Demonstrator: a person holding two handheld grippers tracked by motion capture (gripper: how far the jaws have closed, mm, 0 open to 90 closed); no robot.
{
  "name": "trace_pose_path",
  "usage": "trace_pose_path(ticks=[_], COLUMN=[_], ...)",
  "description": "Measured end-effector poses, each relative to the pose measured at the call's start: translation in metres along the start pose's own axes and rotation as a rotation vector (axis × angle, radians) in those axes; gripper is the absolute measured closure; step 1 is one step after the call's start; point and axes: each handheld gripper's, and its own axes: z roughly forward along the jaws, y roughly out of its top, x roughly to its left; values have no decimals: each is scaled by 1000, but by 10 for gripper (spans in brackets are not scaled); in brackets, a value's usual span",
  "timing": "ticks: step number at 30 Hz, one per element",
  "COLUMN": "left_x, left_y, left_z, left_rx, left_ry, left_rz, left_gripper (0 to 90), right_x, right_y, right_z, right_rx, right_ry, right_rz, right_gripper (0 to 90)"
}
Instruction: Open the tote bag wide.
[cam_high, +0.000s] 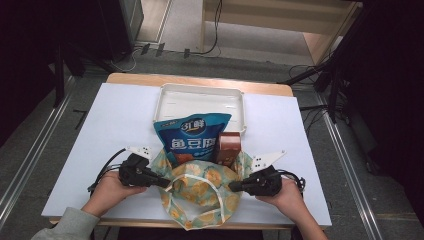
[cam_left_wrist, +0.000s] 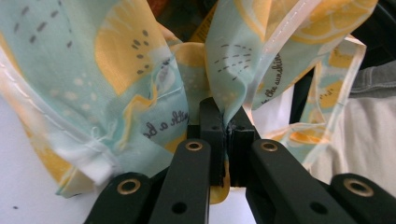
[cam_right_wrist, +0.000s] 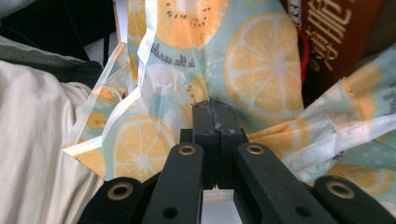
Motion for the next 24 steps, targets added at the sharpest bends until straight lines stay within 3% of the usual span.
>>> trace_pose_path(ticks=[15,24], left_x=[4,-2], left_y=[0,0], left_z=[5,-1], left_rx=[2,-41], left_ry=[-15,-44], left_rz=[8,29], left_gripper=[895,885], right_x=[6,2], right_y=[-3,-7], right_z=[11,21], right_rx=[35,90], right_ry=[6,-12], right_rz=[-25,-32], right_gripper=[900,900])
